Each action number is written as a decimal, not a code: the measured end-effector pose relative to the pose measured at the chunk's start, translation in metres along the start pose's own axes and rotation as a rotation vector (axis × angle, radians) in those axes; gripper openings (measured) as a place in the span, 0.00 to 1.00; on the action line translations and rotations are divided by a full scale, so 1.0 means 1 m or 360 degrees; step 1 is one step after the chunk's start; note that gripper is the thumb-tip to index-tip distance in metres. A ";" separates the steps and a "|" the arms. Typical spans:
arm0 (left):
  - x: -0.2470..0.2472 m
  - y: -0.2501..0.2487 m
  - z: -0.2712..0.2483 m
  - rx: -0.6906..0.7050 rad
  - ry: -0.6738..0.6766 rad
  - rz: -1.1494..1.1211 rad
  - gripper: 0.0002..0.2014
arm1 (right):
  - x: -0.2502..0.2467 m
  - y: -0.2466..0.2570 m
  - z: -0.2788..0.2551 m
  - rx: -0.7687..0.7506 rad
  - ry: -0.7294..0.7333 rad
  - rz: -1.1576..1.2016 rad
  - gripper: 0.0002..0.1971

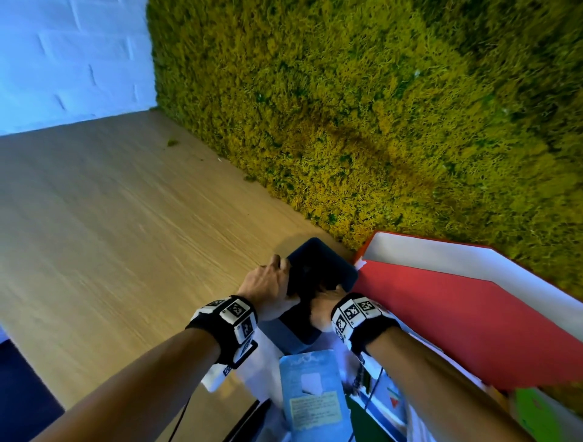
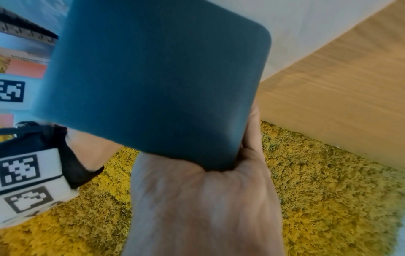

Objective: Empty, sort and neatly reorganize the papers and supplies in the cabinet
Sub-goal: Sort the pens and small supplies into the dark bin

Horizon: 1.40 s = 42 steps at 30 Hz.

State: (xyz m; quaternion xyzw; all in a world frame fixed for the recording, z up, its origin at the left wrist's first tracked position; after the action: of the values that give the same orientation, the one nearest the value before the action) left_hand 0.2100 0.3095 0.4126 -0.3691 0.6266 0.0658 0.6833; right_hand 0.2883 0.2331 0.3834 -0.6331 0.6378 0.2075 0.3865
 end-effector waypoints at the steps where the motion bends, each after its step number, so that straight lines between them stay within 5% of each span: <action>1: 0.001 0.001 0.000 -0.0008 0.0001 -0.0011 0.32 | -0.002 0.002 -0.001 -0.0007 -0.0013 0.0014 0.29; 13: 0.003 0.005 0.002 -0.0092 -0.0009 -0.0037 0.35 | -0.014 0.021 -0.007 -0.0077 -0.0015 -0.0214 0.19; 25: 0.007 0.002 0.001 -0.0009 0.0094 0.0141 0.31 | -0.020 0.003 -0.015 -0.0053 -0.0192 0.0094 0.13; 42: 0.003 -0.003 0.004 0.0088 0.0146 0.0204 0.33 | -0.033 -0.044 -0.028 0.0014 -0.1026 0.0776 0.14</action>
State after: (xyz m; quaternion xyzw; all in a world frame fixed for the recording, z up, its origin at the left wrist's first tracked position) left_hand 0.2153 0.3083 0.4111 -0.3119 0.6811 0.0752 0.6582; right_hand 0.3209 0.2286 0.4354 -0.3641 0.6163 0.4781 0.5090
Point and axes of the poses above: each hand's wrist, its own z-axis towards the middle knuckle, its own x-axis out of the palm, y = z × x, the point moved 9 cm from there along z, towards the middle knuckle
